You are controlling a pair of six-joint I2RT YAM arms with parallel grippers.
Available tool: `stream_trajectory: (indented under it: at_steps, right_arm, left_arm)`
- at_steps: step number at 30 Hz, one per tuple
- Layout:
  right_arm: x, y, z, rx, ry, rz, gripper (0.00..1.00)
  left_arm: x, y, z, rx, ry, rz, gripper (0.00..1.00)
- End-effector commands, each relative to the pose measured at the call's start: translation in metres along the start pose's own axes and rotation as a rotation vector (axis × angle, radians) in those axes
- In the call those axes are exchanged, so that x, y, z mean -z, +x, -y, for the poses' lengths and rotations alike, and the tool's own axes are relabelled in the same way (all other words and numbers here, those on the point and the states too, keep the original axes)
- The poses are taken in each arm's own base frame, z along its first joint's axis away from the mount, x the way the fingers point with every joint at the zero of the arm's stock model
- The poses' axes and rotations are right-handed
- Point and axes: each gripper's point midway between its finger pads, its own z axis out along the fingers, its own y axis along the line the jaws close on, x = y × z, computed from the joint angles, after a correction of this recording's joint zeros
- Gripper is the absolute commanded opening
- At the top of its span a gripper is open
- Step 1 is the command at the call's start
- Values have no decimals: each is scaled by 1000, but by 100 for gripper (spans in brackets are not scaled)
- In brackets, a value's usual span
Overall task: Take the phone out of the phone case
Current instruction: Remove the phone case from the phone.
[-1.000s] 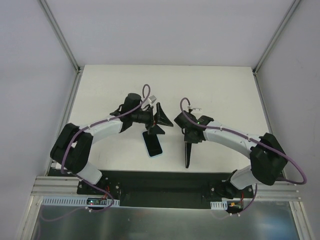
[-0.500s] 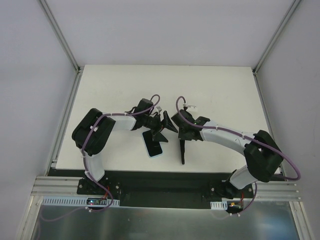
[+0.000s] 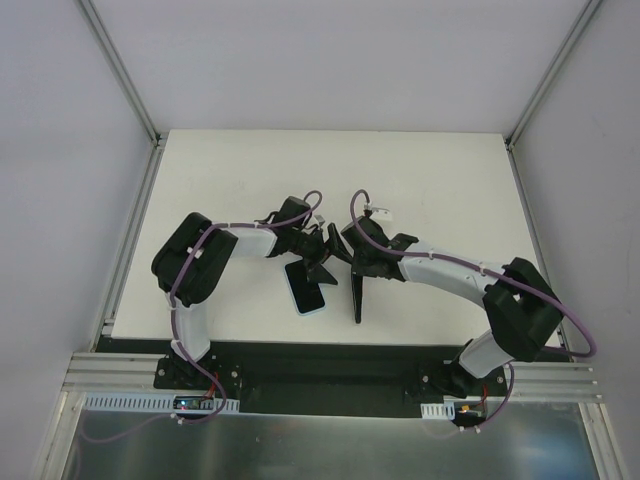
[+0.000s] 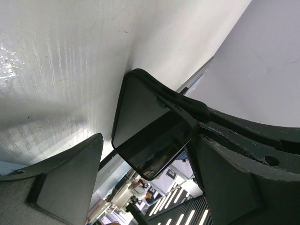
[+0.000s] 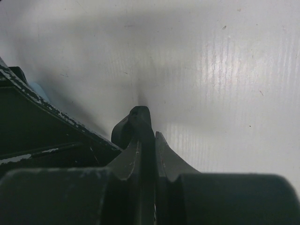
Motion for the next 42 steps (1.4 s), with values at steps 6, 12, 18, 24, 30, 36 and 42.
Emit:
stream_trajectory:
  at_steps: [6,12,18,24,30,36,42]
  right_arm:
    - [-29,65,-44,-24,-157,-204,1]
    - [-24,60,-38,37,-105,-174,1]
    - [-17,48,-37,114,-56,-125,1]
    - [-13,43,-48,170,-74,-108,1]
    - [-11,43,-53,193,-60,-101,1]
    - [-9,44,-53,218,-49,-96,1]
    - [-4,38,-55,229,-47,-73,1]
  left_arm:
    - [-2,-7,13,-78,-80,65,76]
    - [7,-4,4,-108,-177,69,71]
    - [16,2,-2,-137,-243,56,69]
    - [16,18,-12,-139,-297,-7,59]
    - [11,31,-19,-131,-325,-45,50]
    - [9,41,-25,-82,-319,-94,27]
    - [9,54,-33,-58,-328,-133,22]
